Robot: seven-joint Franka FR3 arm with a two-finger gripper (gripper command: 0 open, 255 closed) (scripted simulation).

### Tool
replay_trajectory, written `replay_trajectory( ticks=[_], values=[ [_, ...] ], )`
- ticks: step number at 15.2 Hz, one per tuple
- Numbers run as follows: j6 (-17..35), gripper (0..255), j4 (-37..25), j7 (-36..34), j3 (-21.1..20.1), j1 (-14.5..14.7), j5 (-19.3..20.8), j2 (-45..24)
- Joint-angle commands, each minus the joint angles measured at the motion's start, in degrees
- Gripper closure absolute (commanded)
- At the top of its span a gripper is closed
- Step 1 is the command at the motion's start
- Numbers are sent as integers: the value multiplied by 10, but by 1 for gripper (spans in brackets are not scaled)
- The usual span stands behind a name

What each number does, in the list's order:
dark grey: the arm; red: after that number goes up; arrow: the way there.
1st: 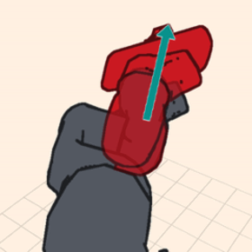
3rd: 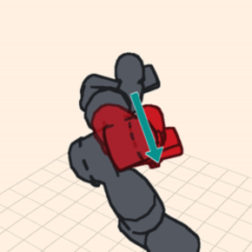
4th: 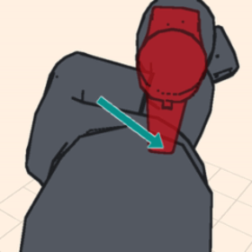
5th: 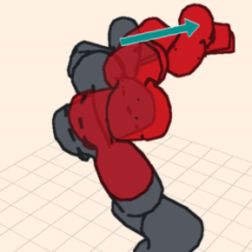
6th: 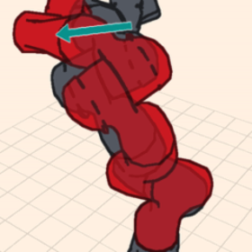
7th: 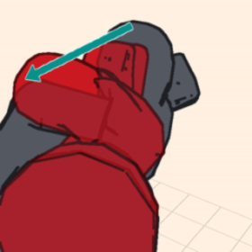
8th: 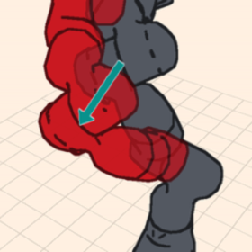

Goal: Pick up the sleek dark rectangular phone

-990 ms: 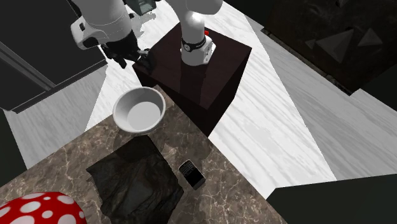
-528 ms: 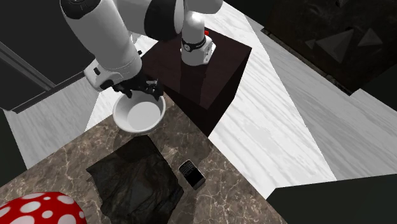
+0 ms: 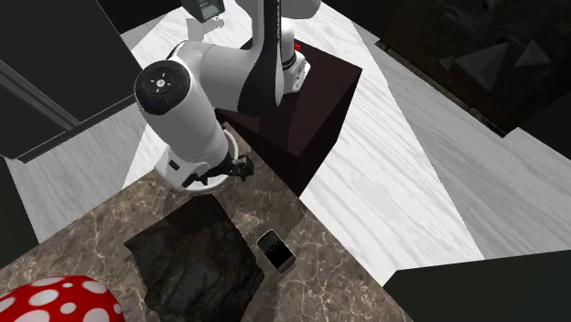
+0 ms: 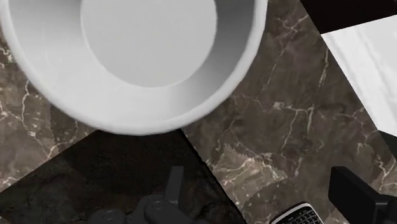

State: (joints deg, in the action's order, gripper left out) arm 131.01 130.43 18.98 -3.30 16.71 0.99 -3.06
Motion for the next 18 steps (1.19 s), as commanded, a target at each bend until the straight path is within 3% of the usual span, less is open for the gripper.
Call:
replay_trajectory(
  ticks=[1,13,18],
  values=[
    [19,0,-25,13,-8,8,2,-39],
    [97,0,-172,70,-51,61,39,-248],
    [122,0,-182,69,-49,67,46,-281]
  ],
)
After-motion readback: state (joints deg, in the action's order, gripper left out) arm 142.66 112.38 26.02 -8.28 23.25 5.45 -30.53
